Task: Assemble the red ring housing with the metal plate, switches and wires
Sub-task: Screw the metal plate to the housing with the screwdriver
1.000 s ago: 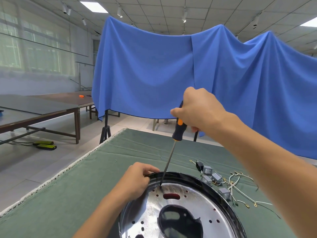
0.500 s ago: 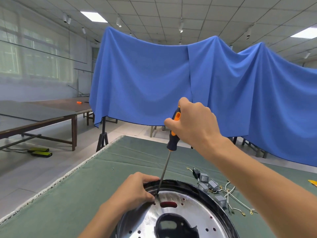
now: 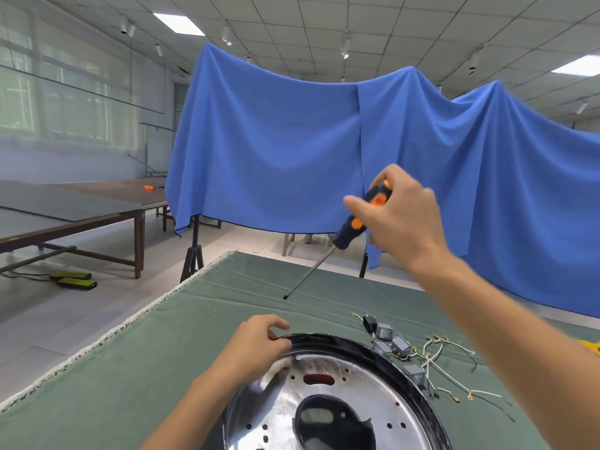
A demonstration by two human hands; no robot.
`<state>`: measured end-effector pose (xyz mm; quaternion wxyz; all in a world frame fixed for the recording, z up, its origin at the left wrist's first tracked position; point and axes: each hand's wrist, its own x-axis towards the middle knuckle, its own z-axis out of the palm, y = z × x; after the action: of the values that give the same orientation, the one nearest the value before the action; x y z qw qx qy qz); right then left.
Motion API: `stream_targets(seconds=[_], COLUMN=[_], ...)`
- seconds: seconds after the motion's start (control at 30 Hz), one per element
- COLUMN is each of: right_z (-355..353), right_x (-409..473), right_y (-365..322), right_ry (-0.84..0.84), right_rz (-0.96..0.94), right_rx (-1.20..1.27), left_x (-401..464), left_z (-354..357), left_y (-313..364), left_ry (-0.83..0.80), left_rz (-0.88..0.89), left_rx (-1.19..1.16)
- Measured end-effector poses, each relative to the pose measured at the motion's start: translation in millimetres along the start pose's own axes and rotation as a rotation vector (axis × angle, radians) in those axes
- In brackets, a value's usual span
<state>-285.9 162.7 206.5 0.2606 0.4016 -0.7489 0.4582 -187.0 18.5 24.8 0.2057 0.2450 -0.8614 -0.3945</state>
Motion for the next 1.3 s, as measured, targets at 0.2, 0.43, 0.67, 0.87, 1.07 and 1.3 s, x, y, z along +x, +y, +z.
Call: stream_targets(seconds=[0.2, 0.43, 0.67, 0.87, 1.07, 1.3], right_z=[35, 85, 97, 97, 98, 100], right_x=[-63, -108, -116, -122, -129, -131], right_y=[36, 59, 68, 63, 62, 65], right_ry=[-0.155, -0.241, -0.343, -0.374, -0.363, -0.345], right_rz=[0.131, 0.236, 0.27, 0.125, 0.117, 0.09], right_rx=[0.092, 0.128, 0.048, -0.151, -0.171, -0.195], left_x=[0, 2, 16, 25, 55, 89], left_z=[-6, -5, -4, -8, -12, -14], left_y=[-1, -7, -31, -72, -87, -94], left_ry=[0.078, 0.159, 0.248, 0.489, 0.529, 0.524], left_rz=[-0.07, -0.118, -0.175, -0.372, -0.465, -0.527], left_rx=[-0.271, -0.433, -0.479, 0.106, 0.399, 0.447])
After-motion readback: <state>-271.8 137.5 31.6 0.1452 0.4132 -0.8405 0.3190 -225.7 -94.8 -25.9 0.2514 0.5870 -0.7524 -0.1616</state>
